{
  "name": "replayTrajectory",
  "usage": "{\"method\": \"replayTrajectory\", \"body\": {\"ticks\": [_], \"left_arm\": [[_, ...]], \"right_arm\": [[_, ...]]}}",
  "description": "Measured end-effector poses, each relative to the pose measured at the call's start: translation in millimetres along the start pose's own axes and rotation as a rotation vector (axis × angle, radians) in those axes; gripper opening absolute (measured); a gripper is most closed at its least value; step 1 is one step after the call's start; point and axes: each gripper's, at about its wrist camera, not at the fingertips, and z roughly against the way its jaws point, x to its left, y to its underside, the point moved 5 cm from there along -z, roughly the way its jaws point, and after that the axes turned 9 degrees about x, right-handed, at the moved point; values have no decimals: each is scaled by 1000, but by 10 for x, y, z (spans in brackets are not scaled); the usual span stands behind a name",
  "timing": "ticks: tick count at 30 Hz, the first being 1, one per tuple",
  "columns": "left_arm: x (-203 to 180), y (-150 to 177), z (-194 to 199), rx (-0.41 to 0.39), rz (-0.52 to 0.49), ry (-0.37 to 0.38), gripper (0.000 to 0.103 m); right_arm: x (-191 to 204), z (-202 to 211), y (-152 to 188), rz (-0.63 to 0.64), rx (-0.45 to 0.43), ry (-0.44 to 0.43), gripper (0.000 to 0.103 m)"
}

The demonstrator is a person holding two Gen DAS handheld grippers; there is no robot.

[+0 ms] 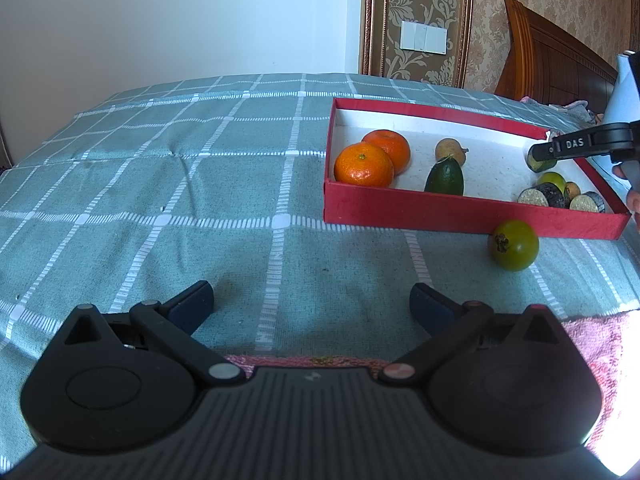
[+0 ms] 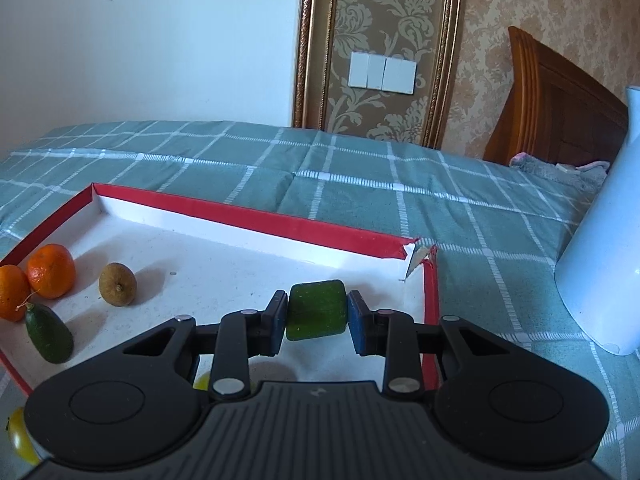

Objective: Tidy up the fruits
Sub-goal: 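Lower the cucumber piece into the red tray and open the right gripper, then withdraw the right gripper from the tray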

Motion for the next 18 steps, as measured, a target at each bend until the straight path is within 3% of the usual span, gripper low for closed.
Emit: {"method": "replayTrajectory", "body": {"ticks": [2, 4, 6, 18], "left_arm": [[0, -1, -2, 0, 0, 0, 103], [-1, -1, -2, 0, 0, 0, 103], [0, 0, -1, 0, 0, 0, 103], [0, 0, -1, 0, 0, 0, 103]], "right_arm": [[-21, 62, 2, -2, -14, 7, 35], [-39, 157, -1, -8, -41, 6, 58], [-66, 263, -1, -21, -78, 15, 67], [-134, 606, 250, -52, -104, 15, 67]]}}
